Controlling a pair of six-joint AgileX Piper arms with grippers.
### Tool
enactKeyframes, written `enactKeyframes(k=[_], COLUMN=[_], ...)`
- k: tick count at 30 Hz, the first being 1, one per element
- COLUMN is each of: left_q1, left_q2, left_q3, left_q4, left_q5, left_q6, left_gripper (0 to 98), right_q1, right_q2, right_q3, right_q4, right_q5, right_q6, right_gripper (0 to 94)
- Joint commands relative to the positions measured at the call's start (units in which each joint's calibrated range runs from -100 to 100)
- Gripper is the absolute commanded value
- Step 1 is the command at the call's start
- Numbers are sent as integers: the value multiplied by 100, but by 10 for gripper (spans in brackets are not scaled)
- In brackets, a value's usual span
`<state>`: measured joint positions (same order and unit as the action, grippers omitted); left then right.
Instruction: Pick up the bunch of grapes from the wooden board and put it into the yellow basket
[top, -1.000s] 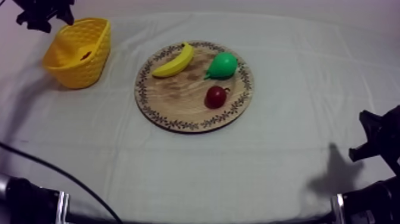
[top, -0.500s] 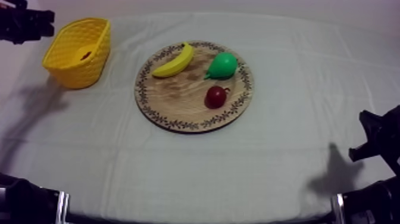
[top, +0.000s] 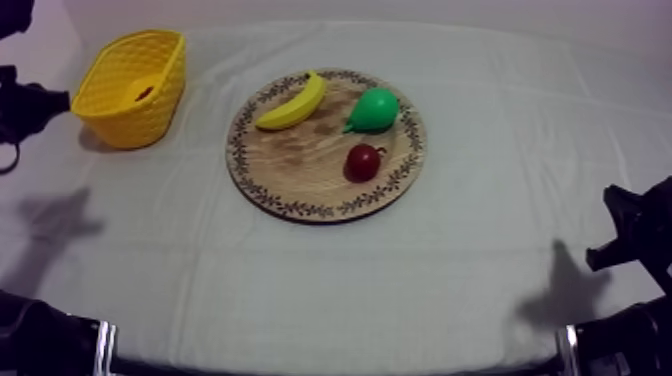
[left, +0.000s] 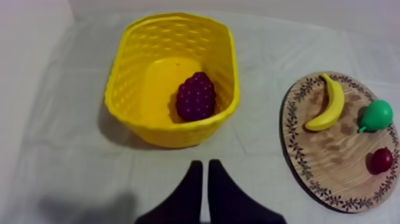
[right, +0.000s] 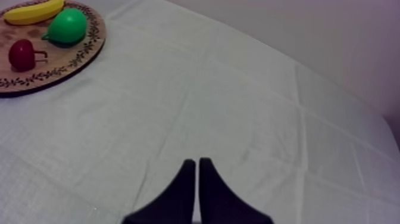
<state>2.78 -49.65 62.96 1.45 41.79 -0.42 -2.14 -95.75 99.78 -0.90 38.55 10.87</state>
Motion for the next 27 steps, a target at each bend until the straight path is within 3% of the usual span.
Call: enactKeyframes(k=[1,7,15,22,27], left_q1=[-12,-99,-202,-256,-181], left_q2=[-829,-2245,-3656,-4285,-4675], left_q3=[777,2124,3257,3389,3435], left_q4=[-3,44,136,-225,-307], left_q5=[-142,-387,-426,-350,-386], left_q6=[98,307,223,512,755], left_gripper=[4,1,0,0,0], right_q1=[-1,-1,-1,-1,-1], right_q2=[0,0,0,0,0], right_q3=[0,0,0,0,0], right_q4=[-1,-1,-1,-1,-1], right_q5=[-1,-1,-1,-1,-1], right_q6=[-1,-1,-1,-1,-1], right_gripper=[3,3,3,3,3])
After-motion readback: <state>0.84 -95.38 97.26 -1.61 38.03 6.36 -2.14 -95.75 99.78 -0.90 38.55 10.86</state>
